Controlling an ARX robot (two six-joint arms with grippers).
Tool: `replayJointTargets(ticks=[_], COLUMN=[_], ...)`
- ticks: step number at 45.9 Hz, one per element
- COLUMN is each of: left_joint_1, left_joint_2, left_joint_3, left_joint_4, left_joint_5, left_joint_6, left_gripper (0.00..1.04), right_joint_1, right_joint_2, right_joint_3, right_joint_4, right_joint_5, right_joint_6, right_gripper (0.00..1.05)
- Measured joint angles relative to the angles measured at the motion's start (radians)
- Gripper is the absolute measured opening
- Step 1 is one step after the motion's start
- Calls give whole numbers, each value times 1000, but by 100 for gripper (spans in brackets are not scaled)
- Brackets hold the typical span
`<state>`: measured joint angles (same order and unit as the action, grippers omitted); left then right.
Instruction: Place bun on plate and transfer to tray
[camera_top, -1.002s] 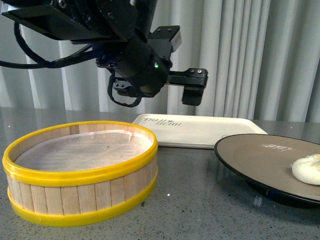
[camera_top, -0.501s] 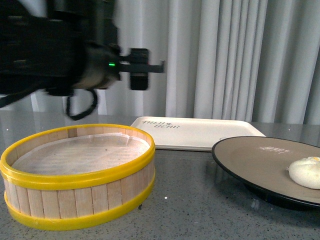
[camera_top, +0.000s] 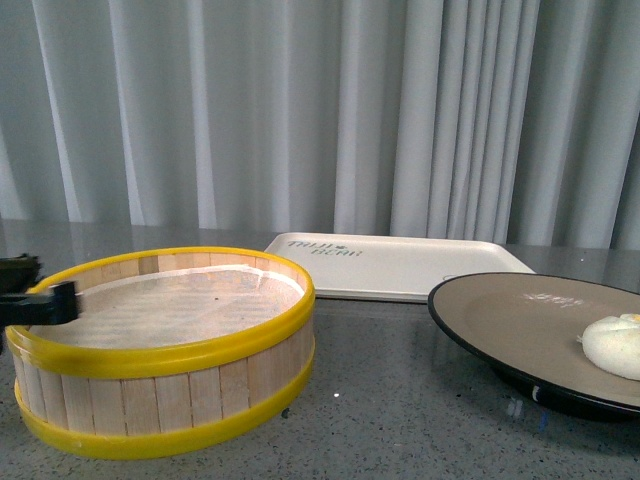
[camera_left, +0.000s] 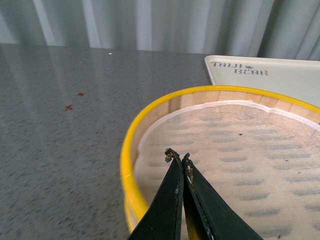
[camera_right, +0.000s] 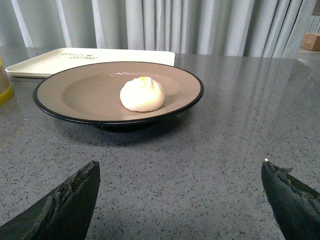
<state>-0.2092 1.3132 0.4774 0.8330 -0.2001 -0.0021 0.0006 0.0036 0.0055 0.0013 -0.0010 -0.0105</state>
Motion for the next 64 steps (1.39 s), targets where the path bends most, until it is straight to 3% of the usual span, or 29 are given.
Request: replayJointTargets(ticks=[27,34,45,64], left_joint_1=[127,201,207,207], left_joint_2=[-363,-461,-575,-819], left_joint_3=[-337,-381,-450,-451], left_joint_4=[-32,-87,-119,-344], left_joint_5=[123,193,200,200], left_joint_6=[0,0,0,0], left_gripper=[4,4,4,4], right_joint_1=[0,0,0,0], right_joint_2=[0,0,0,0], right_joint_3=[0,0,0,0], right_joint_4=[0,0,0,0], right_joint_5=[0,0,0,0], right_joint_6=[0,0,0,0], right_gripper=[96,96,96,96])
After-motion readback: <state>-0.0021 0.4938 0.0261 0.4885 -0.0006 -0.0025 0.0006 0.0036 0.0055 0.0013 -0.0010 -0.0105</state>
